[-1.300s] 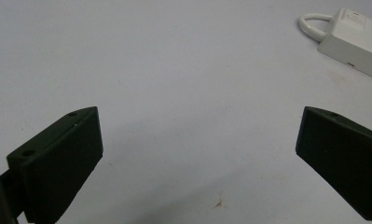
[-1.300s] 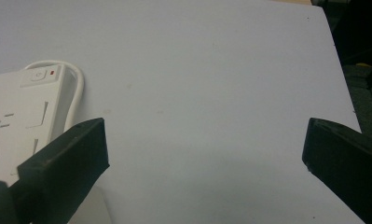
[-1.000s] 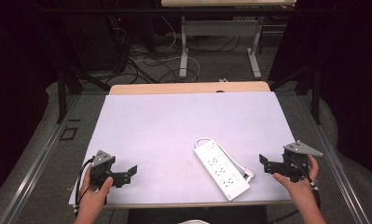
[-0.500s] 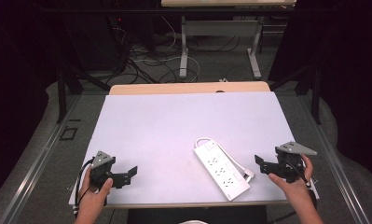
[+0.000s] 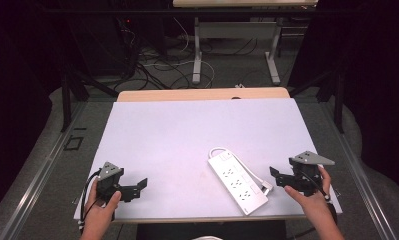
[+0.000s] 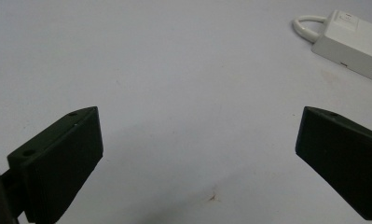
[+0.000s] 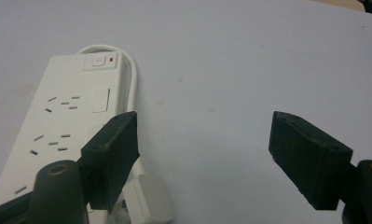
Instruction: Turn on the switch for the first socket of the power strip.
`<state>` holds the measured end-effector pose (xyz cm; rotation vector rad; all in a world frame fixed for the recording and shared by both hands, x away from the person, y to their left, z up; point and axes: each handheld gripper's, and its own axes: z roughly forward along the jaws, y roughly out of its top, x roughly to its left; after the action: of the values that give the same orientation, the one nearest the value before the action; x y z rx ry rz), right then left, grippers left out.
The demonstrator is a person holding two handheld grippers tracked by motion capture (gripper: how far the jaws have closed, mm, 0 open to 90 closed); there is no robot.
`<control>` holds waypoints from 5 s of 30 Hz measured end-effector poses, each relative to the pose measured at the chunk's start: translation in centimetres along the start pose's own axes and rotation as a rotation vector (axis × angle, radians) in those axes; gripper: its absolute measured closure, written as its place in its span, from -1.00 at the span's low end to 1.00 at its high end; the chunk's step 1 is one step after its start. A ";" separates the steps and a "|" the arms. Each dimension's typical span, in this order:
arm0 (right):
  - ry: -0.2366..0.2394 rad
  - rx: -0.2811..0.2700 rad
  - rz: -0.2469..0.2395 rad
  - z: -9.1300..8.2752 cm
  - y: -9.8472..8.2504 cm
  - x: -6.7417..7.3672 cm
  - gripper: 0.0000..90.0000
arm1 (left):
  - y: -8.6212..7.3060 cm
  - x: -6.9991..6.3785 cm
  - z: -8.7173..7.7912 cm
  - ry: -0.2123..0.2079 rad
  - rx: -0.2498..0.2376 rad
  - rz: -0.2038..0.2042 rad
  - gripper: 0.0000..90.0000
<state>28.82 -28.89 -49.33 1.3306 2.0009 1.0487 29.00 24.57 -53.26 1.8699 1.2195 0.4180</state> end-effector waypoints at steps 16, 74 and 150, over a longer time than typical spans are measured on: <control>0.056 0.030 -0.035 0.7 0.5 1.5 -0.44 | 0.0 0.0 0.0 0.000 0.000 0.000 -0.99; 0.189 0.095 -0.078 2.7 0.8 4.4 0.21 | -0.1 -0.1 0.1 0.000 0.014 0.014 -0.99; 0.223 0.149 -0.119 9.1 3.2 6.8 1.00 | -0.2 0.0 0.1 0.003 0.009 0.011 -0.98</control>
<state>34.81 -19.00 -51.89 1.1946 2.3330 1.0487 28.96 24.56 -53.54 1.8853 1.2155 0.4226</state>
